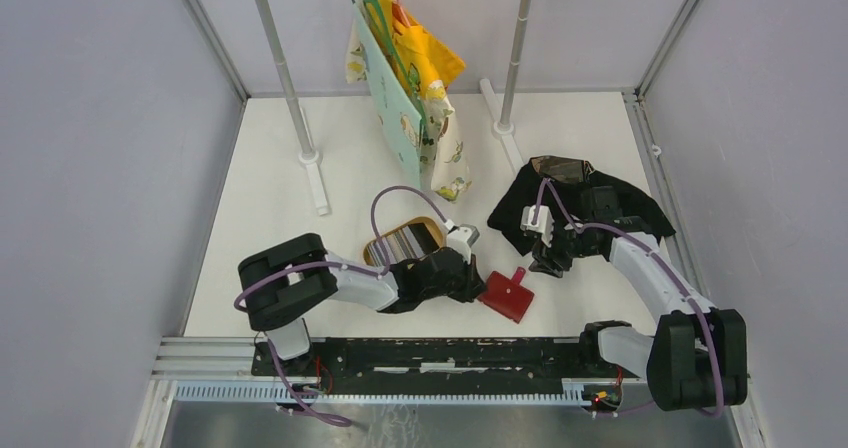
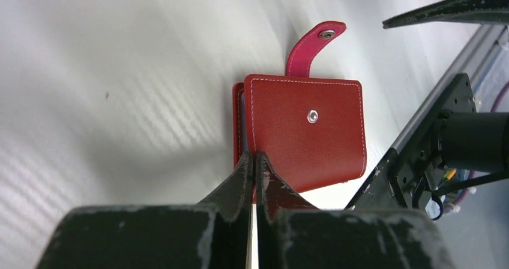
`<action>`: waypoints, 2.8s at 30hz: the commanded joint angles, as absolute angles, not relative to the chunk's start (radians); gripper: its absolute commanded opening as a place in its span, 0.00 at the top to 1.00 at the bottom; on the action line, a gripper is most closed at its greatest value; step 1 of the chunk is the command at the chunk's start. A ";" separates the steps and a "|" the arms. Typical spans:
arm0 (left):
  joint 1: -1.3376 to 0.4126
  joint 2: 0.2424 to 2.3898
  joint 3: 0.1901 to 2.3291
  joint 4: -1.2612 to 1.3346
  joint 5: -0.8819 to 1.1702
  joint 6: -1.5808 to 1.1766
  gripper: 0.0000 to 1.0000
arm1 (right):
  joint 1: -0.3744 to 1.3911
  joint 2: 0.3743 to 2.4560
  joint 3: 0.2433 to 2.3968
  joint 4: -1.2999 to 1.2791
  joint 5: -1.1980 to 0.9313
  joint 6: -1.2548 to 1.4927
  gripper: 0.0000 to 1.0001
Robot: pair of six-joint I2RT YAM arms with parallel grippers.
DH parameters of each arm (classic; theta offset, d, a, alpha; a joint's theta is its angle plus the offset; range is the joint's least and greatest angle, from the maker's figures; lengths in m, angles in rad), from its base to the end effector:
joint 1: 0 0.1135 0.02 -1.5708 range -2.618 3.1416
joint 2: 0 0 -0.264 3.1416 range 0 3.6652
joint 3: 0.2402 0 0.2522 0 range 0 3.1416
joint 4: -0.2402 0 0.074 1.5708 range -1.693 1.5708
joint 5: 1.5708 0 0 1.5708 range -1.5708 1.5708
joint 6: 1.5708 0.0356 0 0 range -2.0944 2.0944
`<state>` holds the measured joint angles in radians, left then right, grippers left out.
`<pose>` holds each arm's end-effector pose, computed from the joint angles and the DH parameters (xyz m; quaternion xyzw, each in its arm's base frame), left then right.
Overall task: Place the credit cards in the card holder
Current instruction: Close the card holder at the center of the board.
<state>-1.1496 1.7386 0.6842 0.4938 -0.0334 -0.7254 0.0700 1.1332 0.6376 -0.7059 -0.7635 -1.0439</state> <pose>0.1360 -0.3007 0.1321 0.1763 0.8571 -0.3814 0.2981 0.1860 0.0377 0.1959 -0.5403 0.7382 0.2439 0.3219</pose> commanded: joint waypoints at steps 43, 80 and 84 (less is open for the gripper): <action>-1.179 1.797 0.797 0.481 -0.034 -0.660 0.95 | 0.174 1.346 0.721 -0.686 -0.787 -0.895 0.62; -1.148 1.807 0.735 0.542 -0.006 -0.745 0.98 | 0.221 1.331 0.704 -0.733 -0.805 -0.981 1.00; -1.143 1.804 0.719 0.571 -0.005 -0.757 0.98 | 0.256 1.336 0.702 -0.747 -0.796 -1.004 1.00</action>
